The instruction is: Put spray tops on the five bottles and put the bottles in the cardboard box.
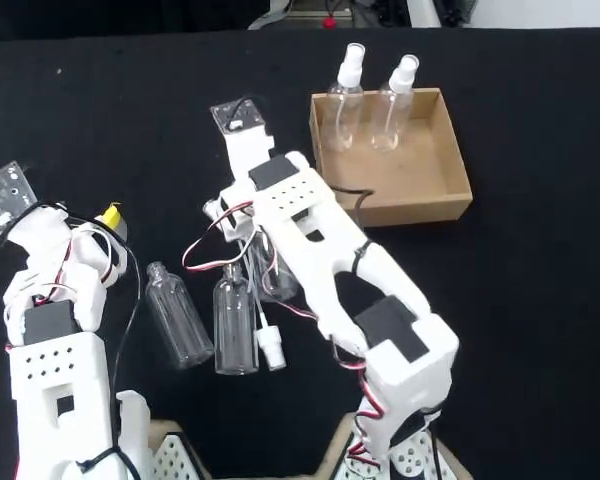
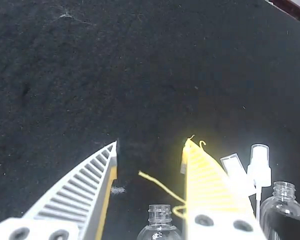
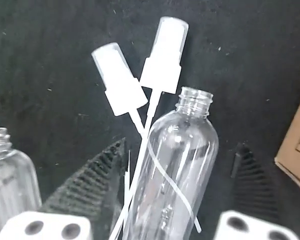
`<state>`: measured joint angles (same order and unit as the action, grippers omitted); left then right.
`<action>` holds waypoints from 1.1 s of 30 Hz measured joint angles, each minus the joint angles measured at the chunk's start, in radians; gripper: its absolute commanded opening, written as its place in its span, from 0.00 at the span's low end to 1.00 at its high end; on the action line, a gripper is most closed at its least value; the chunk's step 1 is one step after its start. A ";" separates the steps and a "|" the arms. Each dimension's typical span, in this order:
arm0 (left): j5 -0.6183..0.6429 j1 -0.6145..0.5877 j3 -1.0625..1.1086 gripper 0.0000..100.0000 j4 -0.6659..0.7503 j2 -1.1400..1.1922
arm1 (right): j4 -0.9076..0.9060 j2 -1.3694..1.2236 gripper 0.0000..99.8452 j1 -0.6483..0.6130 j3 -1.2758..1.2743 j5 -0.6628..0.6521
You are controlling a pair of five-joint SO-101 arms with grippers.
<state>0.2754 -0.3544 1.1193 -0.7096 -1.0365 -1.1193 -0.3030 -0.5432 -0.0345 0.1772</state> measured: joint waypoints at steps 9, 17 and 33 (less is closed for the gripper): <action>0.000 0.000 0.000 0.21 0.000 0.000 | 0.005 -0.098 0.24 0.000 0.000 0.000; 0.000 0.000 0.000 0.21 0.000 0.000 | -0.028 -0.106 0.03 0.018 0.028 0.000; 0.000 0.000 0.000 0.21 0.000 0.000 | -0.483 0.436 0.05 0.480 0.273 -0.252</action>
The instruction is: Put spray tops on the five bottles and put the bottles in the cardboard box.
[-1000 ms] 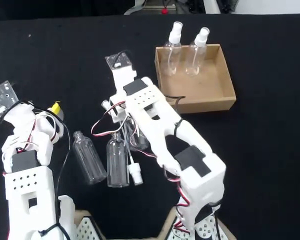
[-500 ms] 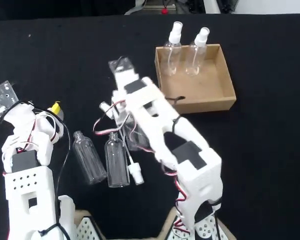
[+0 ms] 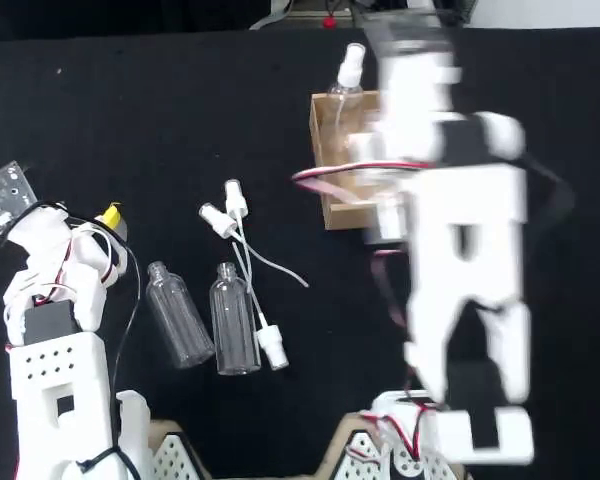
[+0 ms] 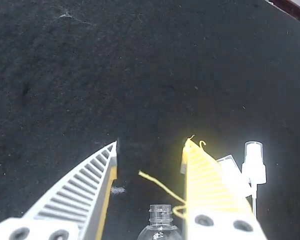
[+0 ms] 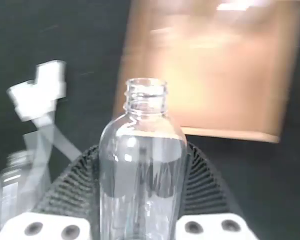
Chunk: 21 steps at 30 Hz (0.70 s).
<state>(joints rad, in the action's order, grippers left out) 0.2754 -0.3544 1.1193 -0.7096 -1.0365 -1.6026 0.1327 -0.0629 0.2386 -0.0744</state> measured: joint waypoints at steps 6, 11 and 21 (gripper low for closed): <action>0.000 0.000 0.000 0.21 0.000 0.000 | 0.226 0.106 0.05 0.488 -0.230 -0.201; 0.000 0.000 0.000 0.21 0.000 0.000 | 0.572 0.080 0.05 0.700 -0.471 -0.253; 0.000 0.000 0.000 0.21 0.000 0.000 | 1.318 -0.213 0.05 0.741 -0.606 -0.097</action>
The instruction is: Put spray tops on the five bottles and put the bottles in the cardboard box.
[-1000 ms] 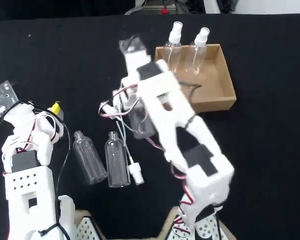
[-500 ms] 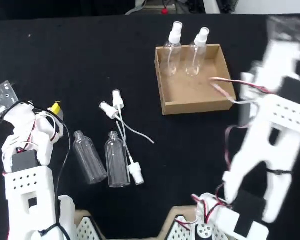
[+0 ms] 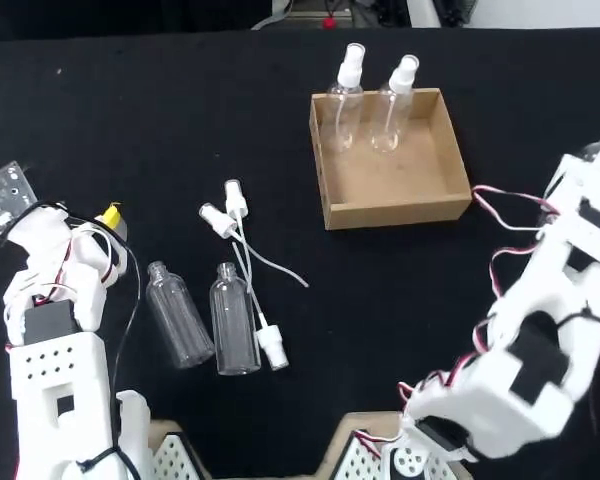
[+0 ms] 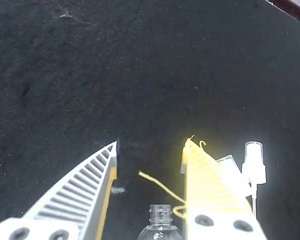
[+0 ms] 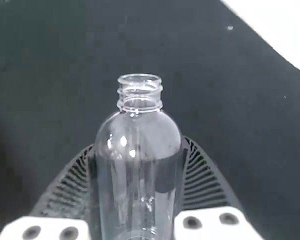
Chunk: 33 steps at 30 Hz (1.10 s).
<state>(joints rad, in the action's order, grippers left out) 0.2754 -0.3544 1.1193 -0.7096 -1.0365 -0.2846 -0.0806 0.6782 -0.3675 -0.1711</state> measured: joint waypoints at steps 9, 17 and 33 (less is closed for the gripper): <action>0.000 0.000 0.000 0.21 0.000 0.000 | 0.617 -0.270 0.05 -0.002 -0.092 0.046; 0.000 0.000 0.000 0.21 0.000 0.000 | 0.913 -0.275 0.05 -0.002 -0.273 0.046; 0.000 0.000 0.000 0.21 0.000 0.000 | 1.315 -0.275 0.05 -0.003 -0.569 0.046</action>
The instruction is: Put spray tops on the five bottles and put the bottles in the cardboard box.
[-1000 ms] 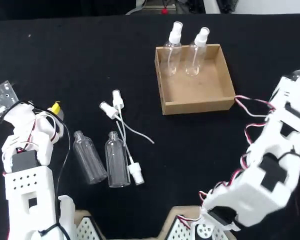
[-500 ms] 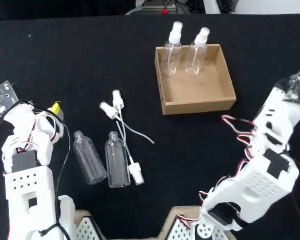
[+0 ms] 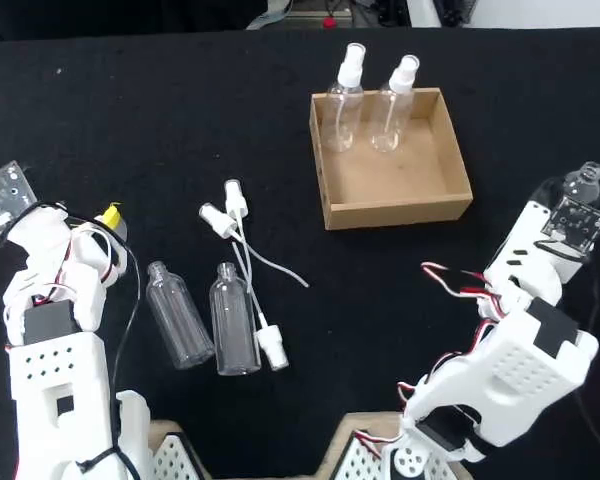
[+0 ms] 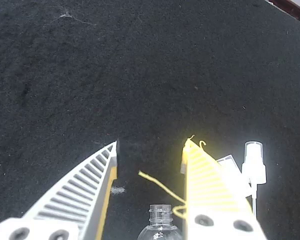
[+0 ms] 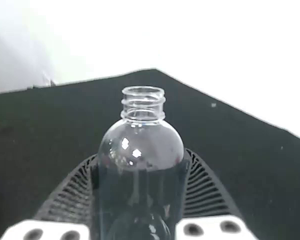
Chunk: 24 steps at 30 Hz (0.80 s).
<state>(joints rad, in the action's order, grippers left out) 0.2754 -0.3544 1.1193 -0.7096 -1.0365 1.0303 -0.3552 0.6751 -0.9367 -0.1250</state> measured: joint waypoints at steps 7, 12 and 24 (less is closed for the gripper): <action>0.000 0.000 0.000 0.21 0.000 0.000 | -0.037 0.000 0.05 -0.002 -0.014 0.000; 0.000 0.000 0.000 0.21 0.000 0.000 | -0.035 0.003 0.05 -0.002 -0.043 0.000; 0.000 0.000 0.000 0.21 0.000 0.000 | -0.031 0.014 0.20 -0.018 -0.091 0.002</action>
<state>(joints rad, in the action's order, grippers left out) 0.2754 -0.3544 1.1193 -0.7096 -1.0365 0.9996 -0.3414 0.6567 -1.0273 -0.1235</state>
